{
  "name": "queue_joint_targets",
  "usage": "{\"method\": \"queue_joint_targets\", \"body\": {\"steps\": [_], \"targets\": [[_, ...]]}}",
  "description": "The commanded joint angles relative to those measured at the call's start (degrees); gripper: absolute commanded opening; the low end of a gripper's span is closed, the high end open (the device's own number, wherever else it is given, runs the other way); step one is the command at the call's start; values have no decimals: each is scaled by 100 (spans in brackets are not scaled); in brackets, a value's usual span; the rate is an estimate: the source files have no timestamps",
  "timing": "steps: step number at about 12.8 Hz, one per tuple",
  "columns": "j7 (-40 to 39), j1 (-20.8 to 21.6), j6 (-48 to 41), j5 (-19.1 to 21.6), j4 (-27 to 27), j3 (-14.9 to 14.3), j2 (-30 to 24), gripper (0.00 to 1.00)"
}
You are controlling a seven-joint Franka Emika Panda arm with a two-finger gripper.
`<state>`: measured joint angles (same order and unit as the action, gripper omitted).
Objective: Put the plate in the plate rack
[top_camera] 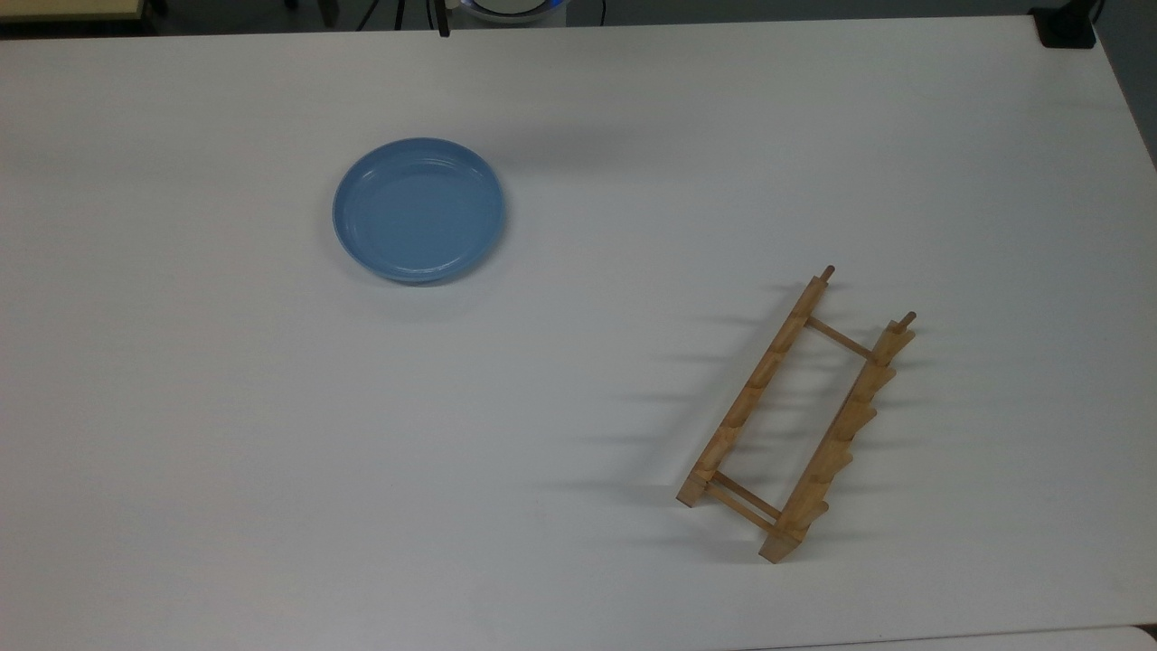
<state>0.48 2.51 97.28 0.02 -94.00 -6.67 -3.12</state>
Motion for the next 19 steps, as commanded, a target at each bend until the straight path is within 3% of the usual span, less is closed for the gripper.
{"method": "queue_joint_targets", "body": {"steps": [1,14,16,19], "targets": [[-66,65,-8,-46,-118,-36,-101,100],[-162,21,-201,-55,-110,-36,-137,100],[-669,4,-192,-169,-101,-54,-145,100],[-2354,-180,-437,-476,-153,-106,-102,100]]}}
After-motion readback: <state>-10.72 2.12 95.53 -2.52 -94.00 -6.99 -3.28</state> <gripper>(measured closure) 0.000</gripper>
